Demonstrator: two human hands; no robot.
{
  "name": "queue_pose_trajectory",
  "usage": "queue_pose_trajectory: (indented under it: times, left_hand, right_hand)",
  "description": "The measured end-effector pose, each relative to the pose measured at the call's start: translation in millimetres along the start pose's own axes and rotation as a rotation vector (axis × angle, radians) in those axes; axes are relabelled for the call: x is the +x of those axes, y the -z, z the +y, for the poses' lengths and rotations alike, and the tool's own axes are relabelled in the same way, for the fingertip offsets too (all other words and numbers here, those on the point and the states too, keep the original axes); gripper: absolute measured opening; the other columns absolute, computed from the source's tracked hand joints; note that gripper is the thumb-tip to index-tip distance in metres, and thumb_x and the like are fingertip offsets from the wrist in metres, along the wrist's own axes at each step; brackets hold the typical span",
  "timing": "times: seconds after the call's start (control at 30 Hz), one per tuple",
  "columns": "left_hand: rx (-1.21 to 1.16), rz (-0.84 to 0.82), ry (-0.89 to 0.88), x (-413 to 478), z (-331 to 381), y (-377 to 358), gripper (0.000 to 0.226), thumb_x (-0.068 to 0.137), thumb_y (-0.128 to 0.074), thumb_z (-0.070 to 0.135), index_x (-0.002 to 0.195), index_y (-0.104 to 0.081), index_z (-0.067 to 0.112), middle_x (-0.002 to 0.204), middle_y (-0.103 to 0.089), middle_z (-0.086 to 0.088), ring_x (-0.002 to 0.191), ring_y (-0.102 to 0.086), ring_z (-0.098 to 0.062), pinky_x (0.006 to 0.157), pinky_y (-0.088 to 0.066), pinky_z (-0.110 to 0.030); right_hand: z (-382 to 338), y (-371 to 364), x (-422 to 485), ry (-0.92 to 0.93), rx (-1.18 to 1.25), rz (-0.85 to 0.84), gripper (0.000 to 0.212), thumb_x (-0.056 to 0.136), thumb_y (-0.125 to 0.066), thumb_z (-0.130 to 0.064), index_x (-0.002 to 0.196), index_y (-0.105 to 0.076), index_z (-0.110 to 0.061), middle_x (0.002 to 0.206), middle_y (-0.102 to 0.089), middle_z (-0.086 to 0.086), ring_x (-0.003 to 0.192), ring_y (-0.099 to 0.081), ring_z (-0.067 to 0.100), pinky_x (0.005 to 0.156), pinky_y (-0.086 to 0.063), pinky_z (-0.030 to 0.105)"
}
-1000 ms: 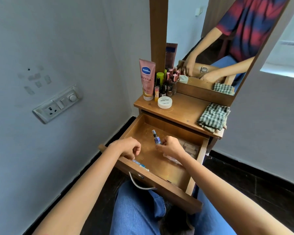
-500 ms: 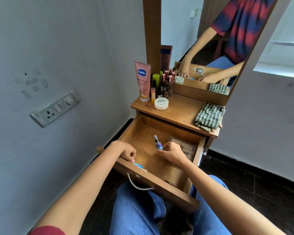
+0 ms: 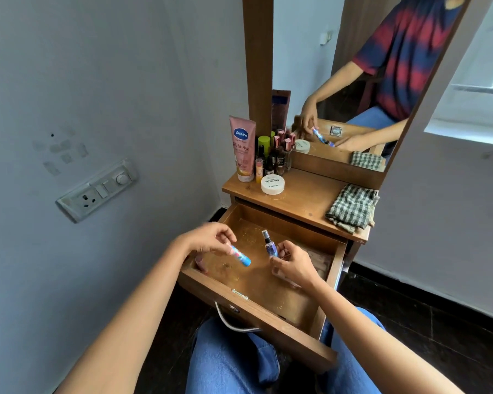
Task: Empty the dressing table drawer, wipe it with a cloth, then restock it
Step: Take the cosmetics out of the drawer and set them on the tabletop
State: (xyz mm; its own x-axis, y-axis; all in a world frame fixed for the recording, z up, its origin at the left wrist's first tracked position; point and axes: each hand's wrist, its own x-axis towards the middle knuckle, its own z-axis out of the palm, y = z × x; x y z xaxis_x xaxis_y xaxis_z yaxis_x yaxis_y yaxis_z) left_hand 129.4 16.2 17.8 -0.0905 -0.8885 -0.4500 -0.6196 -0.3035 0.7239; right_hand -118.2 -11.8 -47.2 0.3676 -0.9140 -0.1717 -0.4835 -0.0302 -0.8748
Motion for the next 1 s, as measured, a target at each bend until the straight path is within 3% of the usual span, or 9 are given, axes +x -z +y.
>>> queue_pose_trajectory:
  times: [0.1, 0.23, 0.33, 0.4, 0.53, 0.67, 0.83, 1.0]
  left_hand:
    - [-0.107, 0.297, -0.127, 4.8, 2.4, 1.9, 0.031, 0.072, -0.08, 0.008, 0.093, -0.062, 0.022, 0.096, -0.063, -0.002, 0.095, -0.065, -0.02, 0.083, -0.056, -0.031]
    - [-0.297, 0.589, -0.235, 21.6, 10.9, 1.2, 0.031, 0.072, -0.078, 0.005, 0.09, -0.062, 0.025, 0.093, -0.065, 0.001, 0.088, -0.063, -0.014, 0.076, -0.051, -0.023]
    - [-0.343, 0.723, -0.244, 38.5, 26.3, 2.5, 0.032, 0.074, -0.075, 0.003, 0.09, -0.061, 0.027, 0.087, -0.064, 0.005, 0.084, -0.062, -0.013, 0.075, -0.052, -0.024]
    - [-0.346, 0.792, -0.249, 50.5, 36.7, 4.7, 0.032, 0.076, -0.073, 0.003, 0.094, -0.059, 0.026, 0.088, -0.065, 0.007, 0.085, -0.063, -0.012, 0.078, -0.055, -0.027]
    - [-0.401, 0.952, -0.309, 72.3, 51.4, 11.2, 0.029, 0.079, -0.073, 0.005, 0.099, -0.059, 0.021, 0.089, -0.065, 0.01, 0.086, -0.064, -0.004, 0.081, -0.055, -0.023]
    - [-0.409, 1.024, -0.327, 89.6, 59.1, 14.7, 0.027, 0.082, -0.072, 0.009, 0.105, -0.06, 0.018, 0.099, -0.067, 0.007, 0.092, -0.063, -0.004, 0.083, -0.052, -0.02]
    - [-0.343, 0.993, -0.375, 102.6, 60.0, 12.1, 0.026, 0.086, -0.068, 0.009, 0.11, -0.06, 0.017, 0.105, -0.067, 0.006, 0.095, -0.062, -0.004, 0.086, -0.051, -0.018]
    - [-0.322, 0.962, -0.391, 108.3, 56.5, 9.0, 0.031, 0.087, -0.066, 0.009, 0.116, -0.058, 0.016, 0.106, -0.065, 0.009, 0.092, -0.061, 0.001, 0.079, -0.047, -0.004]
  right_hand:
    - [-9.0, -0.5, 2.8, 0.052, 0.038, 0.018, 0.016, 0.085, -0.07, -0.017, 0.095, -0.057, -0.015, 0.08, -0.056, -0.003, 0.068, -0.052, 0.011, 0.05, -0.041, 0.008]
    - [-34.3, 2.0, 18.6, 0.14, 0.069, 0.091, 0.017, 0.082, -0.074, -0.021, 0.091, -0.061, -0.017, 0.08, -0.061, -0.004, 0.069, -0.052, 0.008, 0.056, -0.044, 0.013]
    - [-58.4, 7.9, 37.4, 0.205, 0.074, 0.175, 0.021, 0.079, -0.076, -0.024, 0.093, -0.062, -0.017, 0.081, -0.063, -0.006, 0.07, -0.055, 0.006, 0.062, -0.045, 0.019]
    - [-75.4, 11.0, 51.6, 0.225, 0.043, 0.22, 0.023, 0.081, -0.076, -0.022, 0.098, -0.062, -0.015, 0.085, -0.062, -0.008, 0.073, -0.056, 0.003, 0.063, -0.043, 0.015]
    - [-99.6, 11.8, 84.1, 0.205, -0.043, 0.31, 0.025, 0.083, -0.072, -0.018, 0.105, -0.063, -0.01, 0.094, -0.065, 0.001, 0.082, -0.06, 0.012, 0.068, -0.047, 0.023]
    - [-106.5, 2.6, 109.3, 0.239, -0.104, 0.347, 0.024, 0.085, -0.069, -0.016, 0.109, -0.064, -0.012, 0.1, -0.067, 0.005, 0.091, -0.063, 0.021, 0.077, -0.056, 0.035]
    - [-103.2, -7.8, 126.7, 0.252, -0.232, 0.392, 0.029, 0.088, -0.066, -0.02, 0.116, -0.061, -0.012, 0.107, -0.065, 0.007, 0.096, -0.063, 0.025, 0.078, -0.054, 0.038]
    - [-100.5, -10.2, 128.9, 0.194, -0.441, 0.472, 0.033, 0.089, -0.063, -0.034, 0.117, -0.06, -0.015, 0.117, -0.049, 0.006, 0.09, -0.061, 0.025, 0.068, -0.052, 0.035]
